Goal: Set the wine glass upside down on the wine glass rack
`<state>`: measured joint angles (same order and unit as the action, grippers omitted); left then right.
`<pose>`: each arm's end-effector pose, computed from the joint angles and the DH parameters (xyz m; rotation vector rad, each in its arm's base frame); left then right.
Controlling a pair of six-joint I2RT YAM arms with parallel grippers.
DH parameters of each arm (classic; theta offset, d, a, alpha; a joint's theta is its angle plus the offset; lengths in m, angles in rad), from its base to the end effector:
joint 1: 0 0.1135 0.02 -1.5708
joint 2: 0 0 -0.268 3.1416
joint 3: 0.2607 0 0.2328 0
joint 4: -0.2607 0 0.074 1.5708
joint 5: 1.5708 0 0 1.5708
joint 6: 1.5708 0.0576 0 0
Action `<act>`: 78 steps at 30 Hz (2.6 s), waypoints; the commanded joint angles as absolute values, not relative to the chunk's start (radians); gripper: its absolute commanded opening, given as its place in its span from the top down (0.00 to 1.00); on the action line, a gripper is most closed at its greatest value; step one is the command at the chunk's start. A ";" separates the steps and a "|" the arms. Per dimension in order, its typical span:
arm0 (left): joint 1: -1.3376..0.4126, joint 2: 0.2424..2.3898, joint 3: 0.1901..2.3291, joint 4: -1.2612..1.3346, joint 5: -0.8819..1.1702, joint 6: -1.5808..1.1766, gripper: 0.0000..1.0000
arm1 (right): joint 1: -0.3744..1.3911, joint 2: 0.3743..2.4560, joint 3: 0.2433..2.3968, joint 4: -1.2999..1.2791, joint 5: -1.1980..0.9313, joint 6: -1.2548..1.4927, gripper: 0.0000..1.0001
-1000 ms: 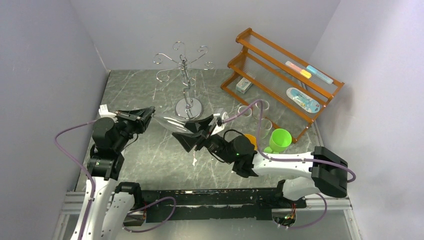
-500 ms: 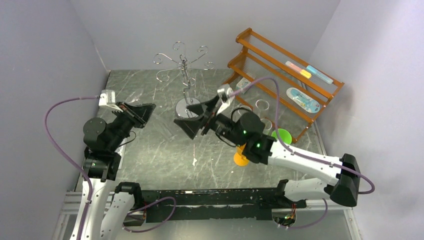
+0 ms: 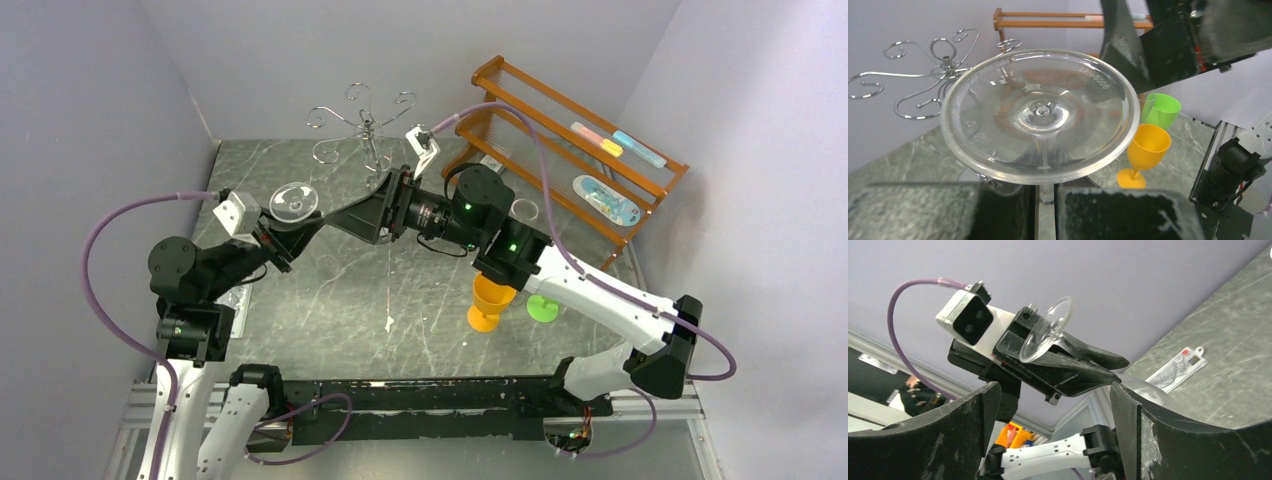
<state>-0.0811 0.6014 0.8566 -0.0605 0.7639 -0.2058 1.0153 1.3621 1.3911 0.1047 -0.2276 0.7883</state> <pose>0.1113 -0.0490 0.4023 0.5637 1.3630 -0.7573 0.1559 0.2758 0.4595 -0.4013 1.6155 1.5976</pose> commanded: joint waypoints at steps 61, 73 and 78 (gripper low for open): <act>-0.081 0.493 0.676 0.149 0.748 -0.149 0.66 | 0.955 1.444 1.412 0.242 -0.341 1.333 1.00; -0.081 0.499 0.601 0.367 0.848 -0.120 0.68 | 0.947 1.461 1.377 0.293 -0.433 1.404 1.00; -0.081 0.541 0.621 0.361 0.884 -0.107 0.75 | 0.946 1.461 1.367 0.301 -0.444 1.407 1.00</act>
